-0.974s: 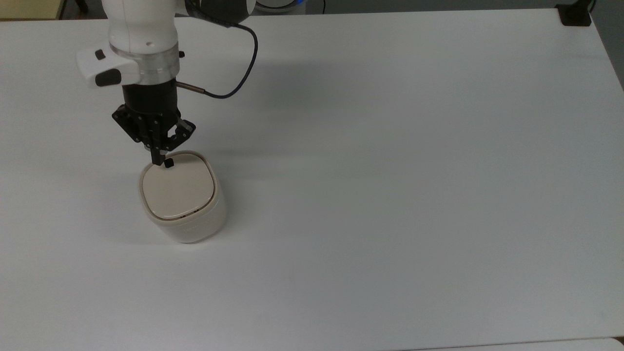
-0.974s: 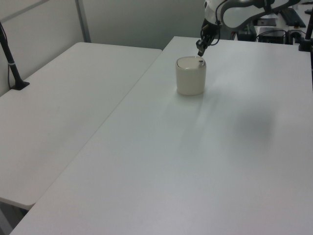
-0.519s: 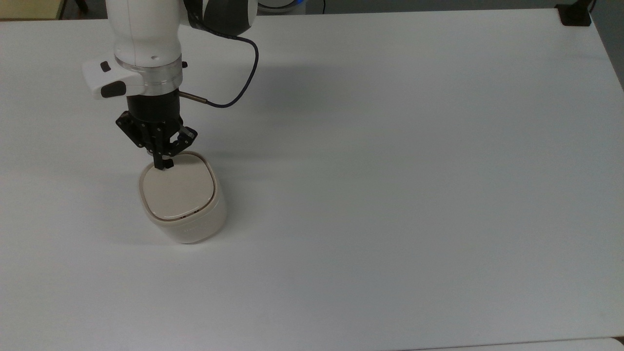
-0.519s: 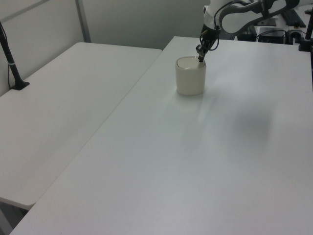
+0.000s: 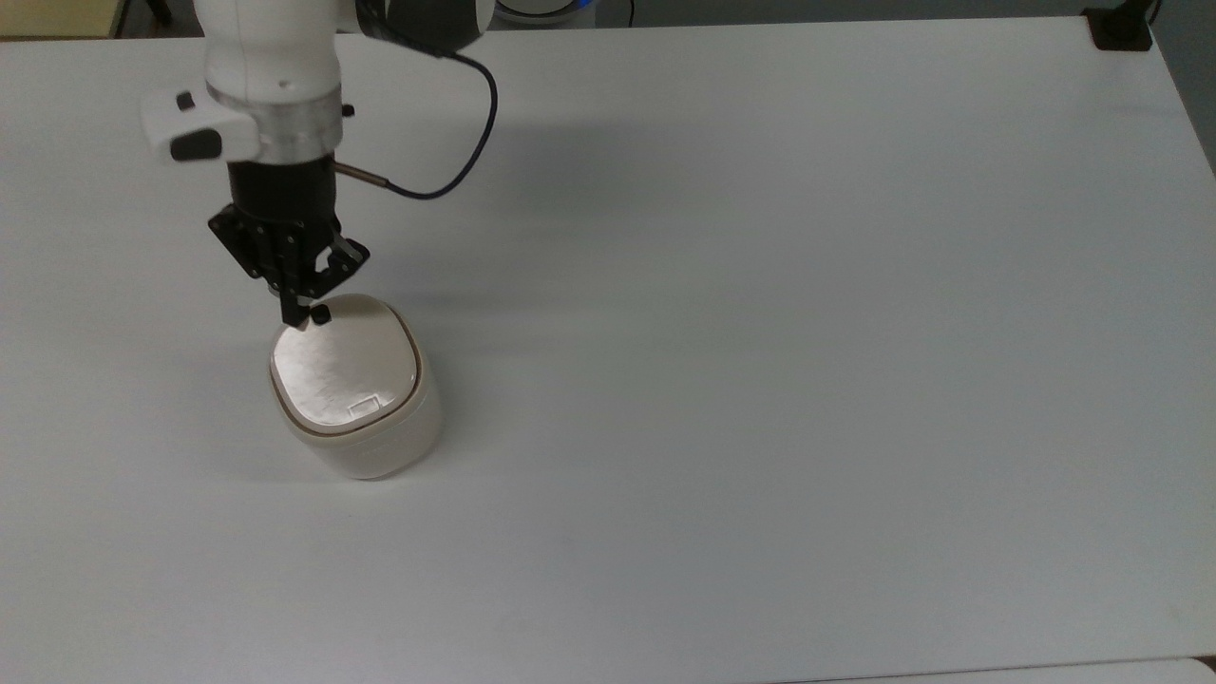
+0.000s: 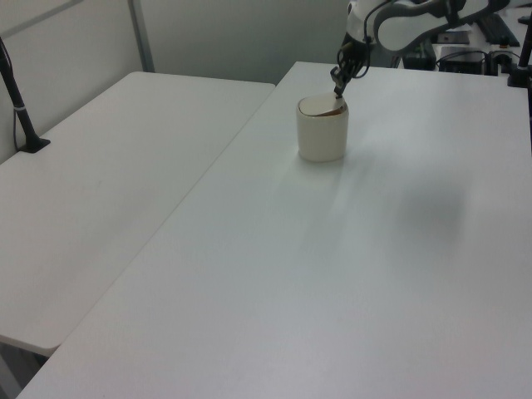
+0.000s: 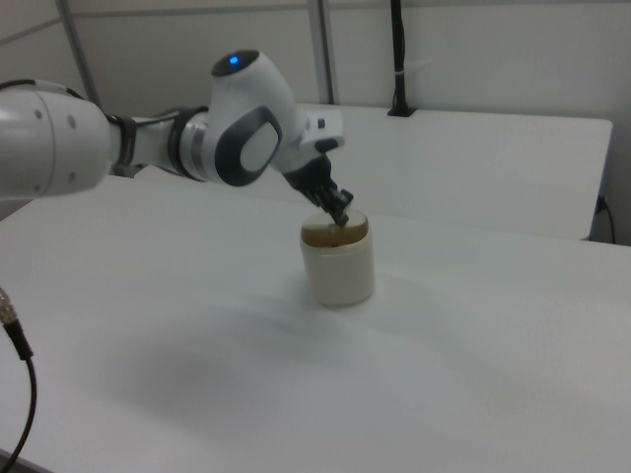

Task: Open the trash bin
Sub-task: 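Lift the gripper away from the opened lid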

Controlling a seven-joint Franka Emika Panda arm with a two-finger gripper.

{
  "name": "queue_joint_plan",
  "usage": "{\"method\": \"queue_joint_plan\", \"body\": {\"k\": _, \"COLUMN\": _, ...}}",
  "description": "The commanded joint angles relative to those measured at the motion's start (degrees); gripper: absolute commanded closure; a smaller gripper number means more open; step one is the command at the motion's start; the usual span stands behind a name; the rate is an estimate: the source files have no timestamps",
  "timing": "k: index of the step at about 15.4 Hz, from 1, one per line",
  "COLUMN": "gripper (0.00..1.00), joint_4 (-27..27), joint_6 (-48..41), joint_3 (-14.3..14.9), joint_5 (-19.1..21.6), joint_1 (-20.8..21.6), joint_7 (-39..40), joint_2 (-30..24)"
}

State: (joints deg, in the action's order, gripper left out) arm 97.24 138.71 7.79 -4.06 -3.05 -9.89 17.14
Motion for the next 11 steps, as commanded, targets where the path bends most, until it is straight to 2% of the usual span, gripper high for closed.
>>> {"method": "queue_joint_plan", "body": {"k": 1, "gripper": 1.0, "joint_4": 0.41, "joint_6": -3.51, "joint_3": 0.2, "joint_5": 3.08, "joint_1": -0.11, "joint_7": -2.5, "joint_2": -5.79}}
{"method": "queue_joint_plan", "body": {"k": 5, "gripper": 1.0, "joint_4": -1.35, "joint_6": -13.44, "joint_3": 0.2, "joint_5": 5.02, "joint_1": 0.59, "joint_7": -2.51, "joint_2": -10.27}}
{"method": "queue_joint_plan", "body": {"k": 6, "gripper": 0.93, "joint_4": -1.36, "joint_6": -17.2, "joint_3": 0.12, "joint_5": 5.11, "joint_1": 1.11, "joint_7": -2.59, "joint_2": -12.37}}
{"method": "queue_joint_plan", "body": {"k": 7, "gripper": 0.83, "joint_4": -1.27, "joint_6": -19.94, "joint_3": 0.12, "joint_5": 5.11, "joint_1": 1.99, "joint_7": -2.59, "joint_2": -13.87}}
{"method": "queue_joint_plan", "body": {"k": 8, "gripper": 0.51, "joint_4": -1.18, "joint_6": -23.8, "joint_3": 0.12, "joint_5": 5.37, "joint_1": 3.65, "joint_7": -2.59, "joint_2": -15.8}}
{"method": "queue_joint_plan", "body": {"k": 9, "gripper": 0.37, "joint_4": -1.18, "joint_6": -26.44, "joint_3": 0.12, "joint_5": 5.64, "joint_1": 4.1, "joint_7": -2.51, "joint_2": -16.87}}
{"method": "queue_joint_plan", "body": {"k": 10, "gripper": 0.34, "joint_4": -1.18, "joint_6": -29.08, "joint_3": 0.12, "joint_5": 6.33, "joint_1": 4.37, "joint_7": -2.5, "joint_2": -17.83}}
{"method": "queue_joint_plan", "body": {"k": 11, "gripper": 0.23, "joint_4": -1.27, "joint_6": -31.72, "joint_3": 0.12, "joint_5": 6.86, "joint_1": 5.15, "joint_7": -2.5, "joint_2": -18.54}}
